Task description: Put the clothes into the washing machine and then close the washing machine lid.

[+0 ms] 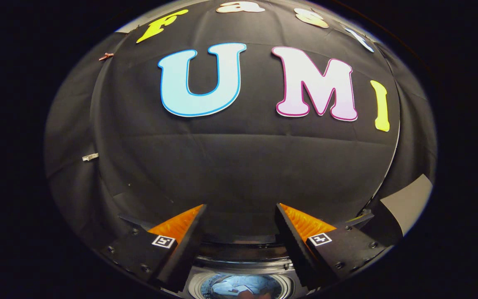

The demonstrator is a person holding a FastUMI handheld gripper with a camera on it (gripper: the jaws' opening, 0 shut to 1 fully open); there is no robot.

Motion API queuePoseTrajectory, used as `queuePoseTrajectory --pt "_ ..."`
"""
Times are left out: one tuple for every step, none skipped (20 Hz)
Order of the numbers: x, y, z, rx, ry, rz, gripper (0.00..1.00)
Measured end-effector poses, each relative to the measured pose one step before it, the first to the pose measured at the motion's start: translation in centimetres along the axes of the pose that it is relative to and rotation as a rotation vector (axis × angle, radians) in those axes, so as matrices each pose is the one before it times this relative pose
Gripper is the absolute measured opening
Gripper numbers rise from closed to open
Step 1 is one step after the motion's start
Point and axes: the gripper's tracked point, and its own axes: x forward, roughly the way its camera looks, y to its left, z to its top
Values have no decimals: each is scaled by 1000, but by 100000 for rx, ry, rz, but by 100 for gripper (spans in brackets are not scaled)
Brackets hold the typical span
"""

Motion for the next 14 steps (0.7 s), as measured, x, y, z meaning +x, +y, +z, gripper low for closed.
queuePoseTrajectory --pt "-267 -7 -129 -91 240 1 100" --pt "-414 13 -193 59 330 -60 100" --pt "-443 30 -163 103 -144 -144 100" --pt "-481 55 -186 -291 -465 -121 100" --pt "-488 18 -161 -335 -828 18 100" --pt "-537 1 -122 141 -1073 6 100" --pt "-513 18 -295 -278 -948 11 100" --pt "-570 32 -239 50 -923 -180 100" --pt "-428 24 -279 9 -379 -281 100" --pt "-444 22 -282 133 -24 -389 100" --pt "-386 -4 -256 160 391 -394 100" --pt "-456 16 -217 32 514 -257 100" --pt "-297 18 -251 -225 344 -118 100" --pt "-398 4 -226 -445 95 23 100"
